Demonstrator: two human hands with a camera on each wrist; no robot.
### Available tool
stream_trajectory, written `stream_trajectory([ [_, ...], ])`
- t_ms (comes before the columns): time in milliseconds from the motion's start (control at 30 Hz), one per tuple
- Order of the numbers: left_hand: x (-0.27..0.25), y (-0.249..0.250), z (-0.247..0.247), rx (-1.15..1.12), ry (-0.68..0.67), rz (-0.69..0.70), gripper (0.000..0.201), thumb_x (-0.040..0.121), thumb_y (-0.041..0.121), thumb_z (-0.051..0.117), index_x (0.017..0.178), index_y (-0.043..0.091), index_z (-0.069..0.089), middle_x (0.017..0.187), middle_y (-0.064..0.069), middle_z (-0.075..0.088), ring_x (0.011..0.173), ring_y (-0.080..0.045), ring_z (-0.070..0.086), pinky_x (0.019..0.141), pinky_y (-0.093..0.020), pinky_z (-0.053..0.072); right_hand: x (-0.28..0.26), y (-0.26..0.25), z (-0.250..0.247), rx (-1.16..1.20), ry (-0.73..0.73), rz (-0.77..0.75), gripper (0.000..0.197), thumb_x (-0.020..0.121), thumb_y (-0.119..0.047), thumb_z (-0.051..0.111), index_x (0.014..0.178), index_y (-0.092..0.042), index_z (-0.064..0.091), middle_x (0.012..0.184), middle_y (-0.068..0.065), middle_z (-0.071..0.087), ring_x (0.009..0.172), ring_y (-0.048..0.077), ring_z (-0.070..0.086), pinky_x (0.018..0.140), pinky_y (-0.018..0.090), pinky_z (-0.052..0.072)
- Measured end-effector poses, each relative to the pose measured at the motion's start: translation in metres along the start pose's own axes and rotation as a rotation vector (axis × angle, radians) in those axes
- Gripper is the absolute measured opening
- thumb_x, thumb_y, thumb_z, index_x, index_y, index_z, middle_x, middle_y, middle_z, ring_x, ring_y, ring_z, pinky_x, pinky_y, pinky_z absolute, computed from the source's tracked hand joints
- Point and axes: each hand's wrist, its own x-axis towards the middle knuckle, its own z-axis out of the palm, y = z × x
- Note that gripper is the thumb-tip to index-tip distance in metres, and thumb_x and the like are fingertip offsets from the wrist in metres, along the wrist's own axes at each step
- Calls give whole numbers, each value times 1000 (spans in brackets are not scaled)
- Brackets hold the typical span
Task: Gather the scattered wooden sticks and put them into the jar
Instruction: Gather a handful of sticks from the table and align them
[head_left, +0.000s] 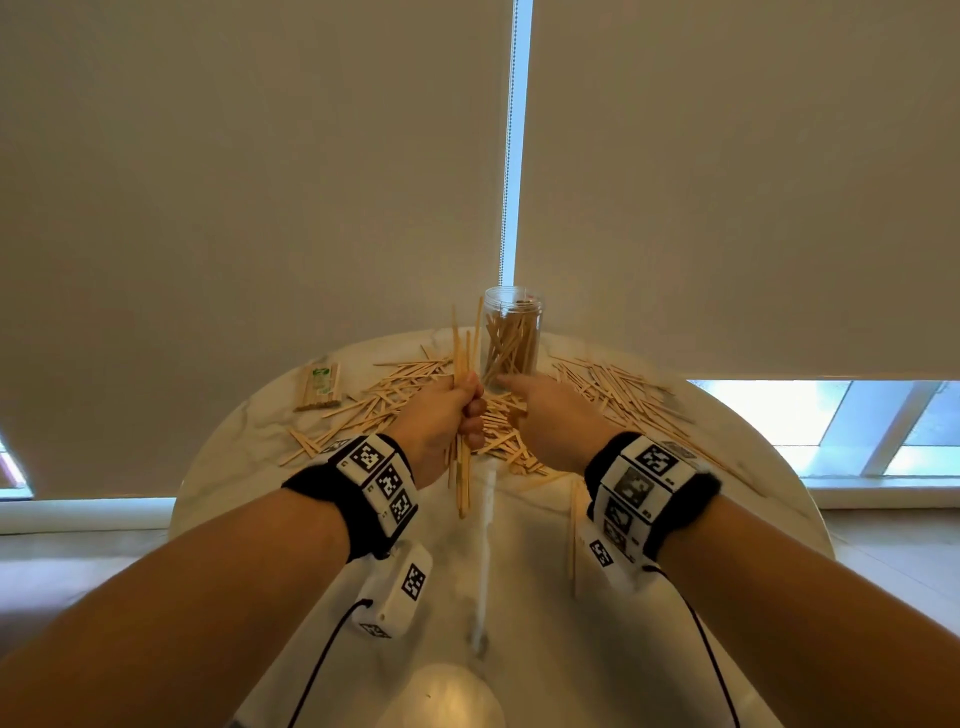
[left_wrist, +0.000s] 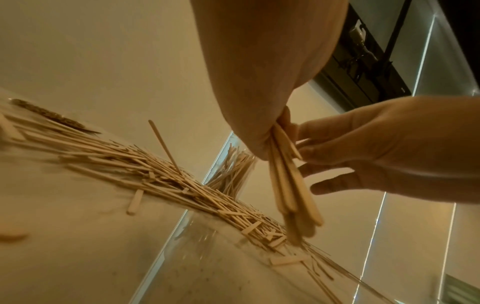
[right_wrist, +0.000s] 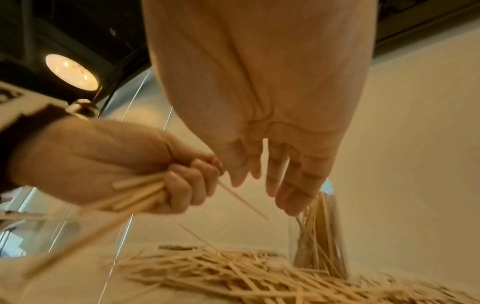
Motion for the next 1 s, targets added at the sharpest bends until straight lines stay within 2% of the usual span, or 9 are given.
stream_trajectory([
  [67, -3, 0, 0, 9, -40, 2, 26, 108, 27, 40, 90, 12, 51, 63, 2, 41, 47, -8, 33, 43, -21, 33, 1, 2, 4, 41, -64, -9, 38, 101, -15, 51, 138, -22, 57, 117, 1, 66, 97, 15, 62, 76, 25, 49],
  [133, -5, 0, -4, 35, -50, 12, 25, 107, 30, 42, 94, 12, 52, 61, 3, 39, 46, -8, 31, 42, -21, 31, 1, 3, 4, 74, -32, -18, 21, 100, -21, 56, 117, -22, 67, 98, -6, 67, 89, 12, 62, 67, 20, 42],
  [367, -7, -1, -13, 67, -18, 63, 33, 101, 40, 53, 107, 8, 58, 59, 6, 33, 49, -9, 29, 44, -21, 28, -1, 6, 0, 184, -188, -26, 5, 96, -19, 61, 97, -17, 65, 89, 1, 73, 85, 24, 71, 79, 39, 61],
  [500, -2, 3, -17, 110, 117, 125, 37, 100, 41, 55, 101, 6, 64, 65, 4, 38, 50, -7, 35, 46, -21, 33, -1, 12, -4, 335, -29, 49, 5, 96, -18, 65, 94, -14, 68, 86, 2, 74, 82, 21, 73, 78, 36, 62],
  [633, -7, 3, -3, 234, -10, 99, 37, 102, 40, 51, 95, 6, 63, 66, 1, 59, 49, -10, 54, 47, -22, 43, -6, -9, -2, 536, -75, -33, 11, 95, -16, 67, 99, -6, 69, 85, 8, 77, 74, 19, 75, 70, 29, 63],
  [700, -5, 3, -1, 329, -5, 77, 38, 107, 38, 42, 91, 9, 60, 71, -5, 60, 56, -15, 57, 56, -29, 48, -8, -15, -1, 529, -89, -42, 16, 97, -20, 65, 100, -5, 70, 87, 8, 77, 75, 18, 75, 69, 26, 62],
  [833, -1, 23, -31, 563, 133, 42, 41, 105, 47, 38, 84, 16, 56, 67, 0, 57, 70, -21, 57, 72, -39, 46, -12, 3, -10, 168, -157, 138, 30, 100, -35, 59, 87, -12, 73, 85, 6, 77, 79, 20, 75, 82, 36, 62],
  [900, -4, 35, -49, 549, 107, -19, 33, 107, 38, 38, 89, 14, 51, 65, 0, 49, 58, -17, 54, 62, -35, 47, -21, 15, -12, -152, -284, 233, 36, 100, -42, 57, 75, -18, 66, 81, 5, 75, 74, 20, 73, 85, 38, 60],
  [1000, -14, 45, -80, 939, 70, -95, 20, 107, 23, 41, 92, 15, 51, 76, -3, 49, 54, -15, 43, 50, -28, 42, -34, 24, -8, -422, -416, 325, 54, 95, -62, 51, 69, -15, 56, 73, 1, 62, 67, 17, 58, 80, 28, 52],
])
